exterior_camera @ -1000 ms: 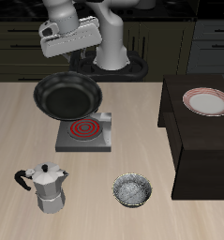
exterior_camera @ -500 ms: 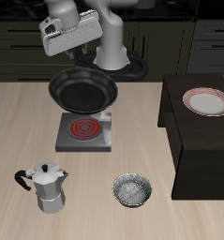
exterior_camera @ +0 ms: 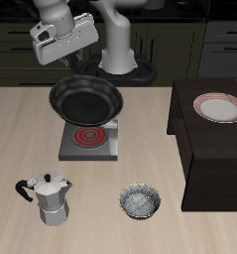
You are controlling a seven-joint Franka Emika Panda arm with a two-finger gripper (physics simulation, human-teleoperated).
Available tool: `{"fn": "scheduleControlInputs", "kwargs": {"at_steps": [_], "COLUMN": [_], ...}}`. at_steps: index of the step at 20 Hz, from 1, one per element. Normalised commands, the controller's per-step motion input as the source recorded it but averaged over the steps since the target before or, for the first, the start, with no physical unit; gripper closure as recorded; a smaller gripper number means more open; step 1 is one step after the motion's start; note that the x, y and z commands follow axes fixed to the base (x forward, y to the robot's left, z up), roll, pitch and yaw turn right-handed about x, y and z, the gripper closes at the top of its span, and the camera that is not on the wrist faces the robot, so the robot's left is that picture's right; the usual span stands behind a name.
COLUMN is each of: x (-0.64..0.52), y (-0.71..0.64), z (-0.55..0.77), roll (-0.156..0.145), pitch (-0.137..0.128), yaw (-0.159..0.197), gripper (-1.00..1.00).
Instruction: Place the frypan on the top layer of the shelf and place the moka pot on the stove
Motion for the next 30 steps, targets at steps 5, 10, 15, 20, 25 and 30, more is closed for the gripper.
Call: {"fn": "scheduleControlInputs", "kwargs": {"at_steps": [5, 10, 15, 20, 25, 30], "x": [0.21, 0.13, 0.11, 0.08, 0.20, 0.17], "y": [-0.30, -0.31, -0.01, 0.02, 0.16, 0.08], "z": [-0.06, -0.03, -0.12, 0.01, -0.08, 0.01], "roll": [-0.007, -0.033, 0.020, 0.020, 0.037, 0.003], "pitch": [0.030, -0.003, 0.030, 0.005, -0.002, -0.019], "yaw": [0.120, 0.053, 0.071, 0.027, 0.070, 0.039], "gripper": [1.00, 1.00, 1.00, 1.00, 1.00, 1.00]}}
